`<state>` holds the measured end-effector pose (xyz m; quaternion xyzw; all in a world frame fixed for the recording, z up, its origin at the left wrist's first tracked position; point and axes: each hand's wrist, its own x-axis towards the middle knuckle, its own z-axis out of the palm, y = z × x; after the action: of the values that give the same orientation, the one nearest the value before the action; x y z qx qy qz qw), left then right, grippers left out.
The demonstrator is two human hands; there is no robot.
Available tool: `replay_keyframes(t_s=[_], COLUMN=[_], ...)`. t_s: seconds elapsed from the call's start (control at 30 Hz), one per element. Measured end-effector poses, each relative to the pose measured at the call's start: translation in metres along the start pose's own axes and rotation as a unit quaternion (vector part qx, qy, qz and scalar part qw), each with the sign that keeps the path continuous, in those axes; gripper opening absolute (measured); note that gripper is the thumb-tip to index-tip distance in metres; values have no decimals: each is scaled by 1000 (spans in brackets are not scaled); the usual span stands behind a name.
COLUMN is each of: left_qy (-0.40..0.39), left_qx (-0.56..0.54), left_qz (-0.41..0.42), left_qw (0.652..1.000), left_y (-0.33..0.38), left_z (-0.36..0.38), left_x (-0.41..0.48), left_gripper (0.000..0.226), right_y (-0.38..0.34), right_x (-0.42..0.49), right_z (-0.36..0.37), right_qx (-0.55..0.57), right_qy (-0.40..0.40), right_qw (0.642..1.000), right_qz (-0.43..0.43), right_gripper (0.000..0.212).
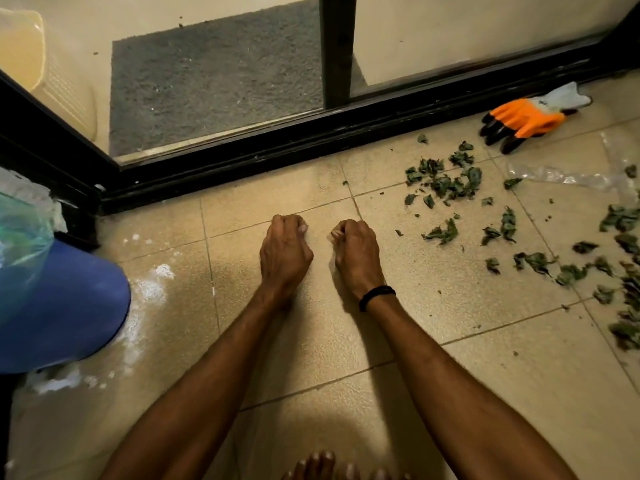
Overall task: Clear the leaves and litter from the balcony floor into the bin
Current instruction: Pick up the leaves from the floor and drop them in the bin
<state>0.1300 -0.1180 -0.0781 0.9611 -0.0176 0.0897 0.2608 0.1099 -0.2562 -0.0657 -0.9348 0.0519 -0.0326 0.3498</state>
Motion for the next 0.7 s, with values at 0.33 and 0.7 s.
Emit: replay_keyframes(t_s=[0.33, 0.7], left_qy=[-106, -189], left_qx=[-368, -76], left_qz=[-163, 118], left_qw=[909, 972], left_y=[66, 154], left_z=[-1, 77], left_x=[22, 25], left_gripper=[17, 69], right_y=[54, 100], right_x=[1, -4], right_z=[-77, -109], right_qx=[-41, -60], right_qy=[164, 138], right_qw=[962, 958], right_qz=[214, 246], right_gripper=[22, 18])
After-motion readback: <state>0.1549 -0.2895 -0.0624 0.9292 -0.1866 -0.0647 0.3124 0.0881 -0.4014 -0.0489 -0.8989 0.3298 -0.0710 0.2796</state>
